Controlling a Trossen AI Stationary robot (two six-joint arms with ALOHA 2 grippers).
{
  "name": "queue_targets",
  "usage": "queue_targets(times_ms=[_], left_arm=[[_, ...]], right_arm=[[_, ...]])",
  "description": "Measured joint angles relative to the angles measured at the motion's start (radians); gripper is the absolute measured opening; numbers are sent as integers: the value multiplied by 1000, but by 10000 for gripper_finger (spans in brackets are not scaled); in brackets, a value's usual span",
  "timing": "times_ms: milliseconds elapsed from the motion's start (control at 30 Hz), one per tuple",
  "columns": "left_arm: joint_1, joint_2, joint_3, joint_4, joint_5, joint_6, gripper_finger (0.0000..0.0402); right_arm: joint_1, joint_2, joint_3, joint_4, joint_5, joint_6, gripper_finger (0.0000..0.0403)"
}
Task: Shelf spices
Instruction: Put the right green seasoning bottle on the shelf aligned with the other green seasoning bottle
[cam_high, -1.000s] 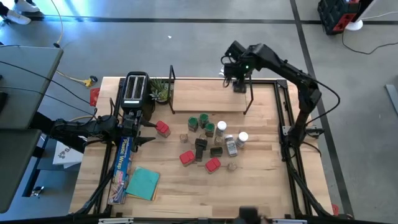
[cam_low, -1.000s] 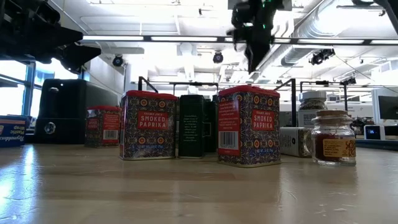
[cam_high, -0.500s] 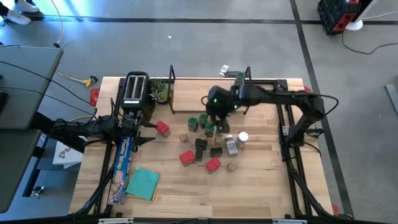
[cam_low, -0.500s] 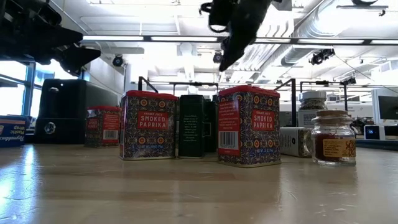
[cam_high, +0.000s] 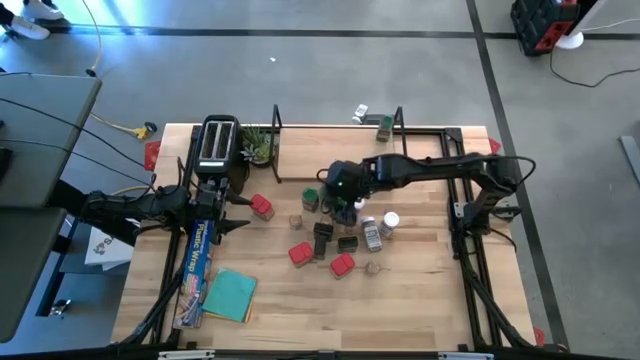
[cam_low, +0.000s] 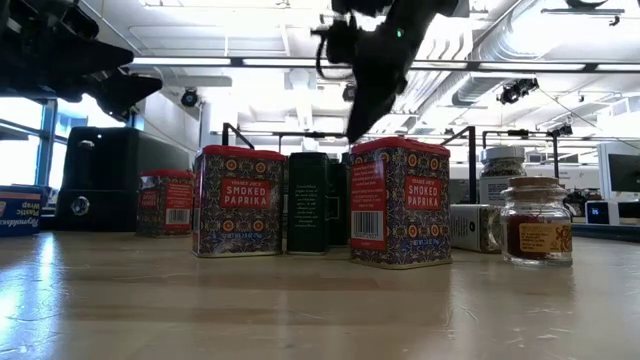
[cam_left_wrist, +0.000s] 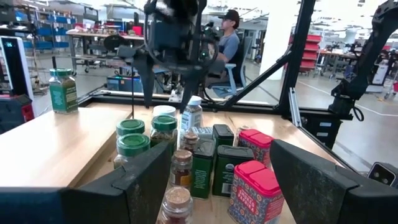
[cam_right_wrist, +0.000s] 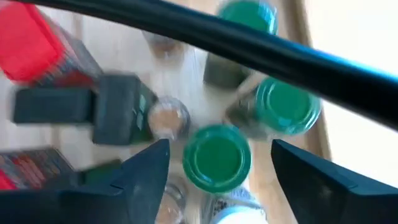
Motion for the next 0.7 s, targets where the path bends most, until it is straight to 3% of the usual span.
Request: queue_targets(times_ms=[167,367,700], left_arm=[[0,1,0,0,0,0,268],[0,1,0,2,0,0,268],[0,1,0,1,0,0,268]], right_arm=[[-4,36,-1,16,2,-5,306],[6,62,-1,13,10,-5,301],[4,84,0,8,7,6,198]])
